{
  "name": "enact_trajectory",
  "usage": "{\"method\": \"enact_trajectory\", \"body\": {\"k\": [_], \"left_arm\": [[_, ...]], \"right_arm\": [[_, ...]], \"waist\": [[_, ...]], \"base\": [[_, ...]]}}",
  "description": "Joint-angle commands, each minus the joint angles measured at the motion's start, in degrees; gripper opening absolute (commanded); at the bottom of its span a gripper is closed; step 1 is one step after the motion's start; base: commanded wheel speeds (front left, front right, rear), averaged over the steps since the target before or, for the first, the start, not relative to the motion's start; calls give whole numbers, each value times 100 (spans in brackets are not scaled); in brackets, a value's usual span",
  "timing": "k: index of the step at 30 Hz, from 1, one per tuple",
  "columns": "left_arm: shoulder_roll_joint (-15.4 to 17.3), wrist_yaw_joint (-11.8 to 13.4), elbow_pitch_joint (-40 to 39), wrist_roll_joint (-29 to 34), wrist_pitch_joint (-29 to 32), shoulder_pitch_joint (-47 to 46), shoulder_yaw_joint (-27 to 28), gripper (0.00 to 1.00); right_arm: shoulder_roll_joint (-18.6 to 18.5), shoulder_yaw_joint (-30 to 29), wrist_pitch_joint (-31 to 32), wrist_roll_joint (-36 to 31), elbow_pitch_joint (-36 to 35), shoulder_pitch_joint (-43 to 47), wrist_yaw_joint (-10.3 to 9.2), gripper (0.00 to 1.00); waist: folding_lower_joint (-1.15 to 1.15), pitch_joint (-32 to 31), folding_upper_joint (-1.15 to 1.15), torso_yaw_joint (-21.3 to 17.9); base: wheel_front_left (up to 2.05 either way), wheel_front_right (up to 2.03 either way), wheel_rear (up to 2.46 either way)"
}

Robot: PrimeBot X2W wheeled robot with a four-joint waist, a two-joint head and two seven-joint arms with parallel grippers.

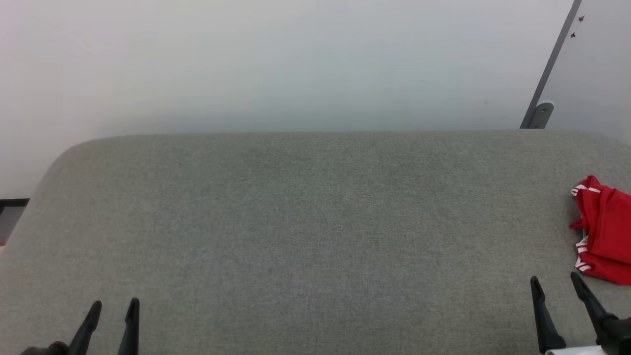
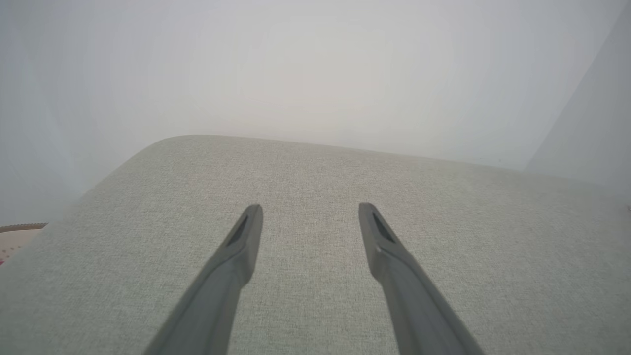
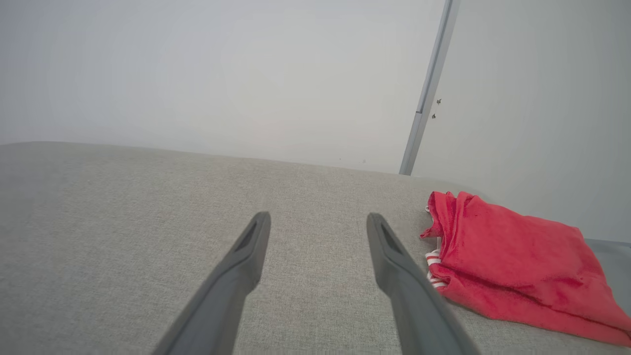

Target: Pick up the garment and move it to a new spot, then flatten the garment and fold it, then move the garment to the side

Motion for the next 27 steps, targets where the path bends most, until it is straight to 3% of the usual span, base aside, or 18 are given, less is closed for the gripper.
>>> {"method": "enact_trajectory", "body": {"k": [1, 23, 24, 27], "left_arm": [[-23, 9, -21, 46, 3, 67, 19, 100], [-98, 9, -19, 126, 3, 147, 48, 100], [-107, 0, -22, 114, 0, 92, 39, 0], [-223, -1, 110, 87, 11, 124, 11, 0]], "right_arm": [[35, -5, -23, -51, -39, 86, -12, 100], [100, 109, -24, -60, -114, 175, -12, 100], [91, 115, 0, -44, -117, 130, 0, 0], [150, 139, 18, -20, 21, 175, 0, 0]], "waist": [[0, 4, 0, -13], [0, 9, 0, 63], [0, 8, 0, 60], [0, 10, 0, 66]], "base": [[0, 0, 0], [0, 0, 0], [0, 0, 0], [0, 0, 0]]}}
